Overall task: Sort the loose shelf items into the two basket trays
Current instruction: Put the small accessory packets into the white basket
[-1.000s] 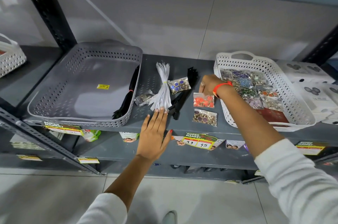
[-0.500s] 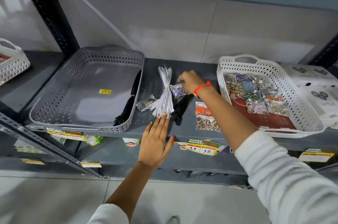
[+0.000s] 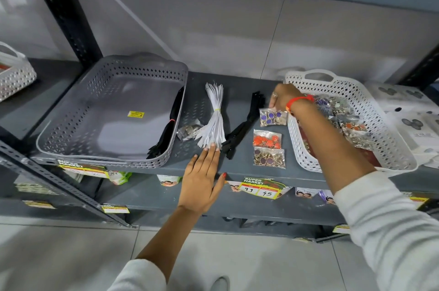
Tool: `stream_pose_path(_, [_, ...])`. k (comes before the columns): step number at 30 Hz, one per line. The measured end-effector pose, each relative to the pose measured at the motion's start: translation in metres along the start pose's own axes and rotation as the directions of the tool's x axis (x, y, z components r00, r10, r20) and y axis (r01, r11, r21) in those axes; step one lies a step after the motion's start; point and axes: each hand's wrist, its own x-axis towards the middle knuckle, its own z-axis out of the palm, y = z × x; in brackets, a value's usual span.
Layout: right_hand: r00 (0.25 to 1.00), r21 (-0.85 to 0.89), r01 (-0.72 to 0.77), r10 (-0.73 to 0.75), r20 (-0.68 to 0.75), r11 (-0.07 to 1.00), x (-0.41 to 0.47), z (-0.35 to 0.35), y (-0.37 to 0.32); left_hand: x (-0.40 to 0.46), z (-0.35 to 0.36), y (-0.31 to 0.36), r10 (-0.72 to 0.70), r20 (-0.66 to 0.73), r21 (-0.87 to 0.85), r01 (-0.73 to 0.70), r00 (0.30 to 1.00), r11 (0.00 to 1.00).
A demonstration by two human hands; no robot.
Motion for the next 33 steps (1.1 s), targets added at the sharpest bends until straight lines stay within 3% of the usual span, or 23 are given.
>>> stream_pose_path(5, [0.999,-0.240,0.052,-0.047,0.027,0.969,-0.011,0.024,-0.011,0.000,-0.001,-0.001,-0.004,0.007,0.003,0.004,1.000,1.000])
stream_pose_path(8, [0.997,-0.293,0.072,-0.062,0.042,0.953,-0.012,0.026,-0.021,-0.001,-0.001,-0.001,-0.005,0.015,0.007,0.005,1.000,1.000])
stream_pose_path(12, [0.964,-0.044,0.253,-0.256,-0.076,0.966,-0.003,0.028,-0.065,-0.001,0.001,-0.001,-0.001,0.012,0.004,0.001,1.000,1.000])
stream_pose_path(15, [0.883,0.133,0.449,-0.461,0.087,0.884,-0.016,0.036,-0.111,0.000,0.002,-0.002,0.004,0.016,-0.003,-0.004,1.000,1.000])
stream_pose_path(18, [0.820,0.119,0.532,-0.545,0.175,0.838,-0.026,0.049,-0.135,0.000,0.003,-0.003,0.008,0.014,-0.011,-0.008,1.000,1.000])
stream_pose_path(21, [0.873,0.003,0.482,-0.480,0.088,0.876,-0.023,0.058,-0.135,0.000,0.003,-0.003,0.009,0.016,-0.017,-0.009,1.000,1.000])
stream_pose_path(23, [0.942,-0.056,0.333,-0.335,-0.028,0.941,-0.022,0.058,-0.127,-0.001,0.003,-0.003,0.012,0.019,-0.019,-0.011,1.000,1.000])
stream_pose_path(27, [0.998,0.067,0.019,-0.015,-0.061,0.998,-0.016,0.057,-0.100,0.000,0.001,-0.003,0.015,0.016,-0.034,-0.014,1.000,0.999])
stream_pose_path(30, [0.999,0.099,-0.039,0.038,0.017,0.994,-0.015,0.057,-0.088,0.000,0.000,-0.002,0.018,0.009,-0.048,-0.018,1.000,0.999])
stream_pose_path(33, [0.998,0.187,-0.025,0.035,-0.050,0.982,-0.014,0.061,-0.093,-0.001,0.000,-0.002,0.020,0.002,-0.050,-0.020,1.000,0.999])
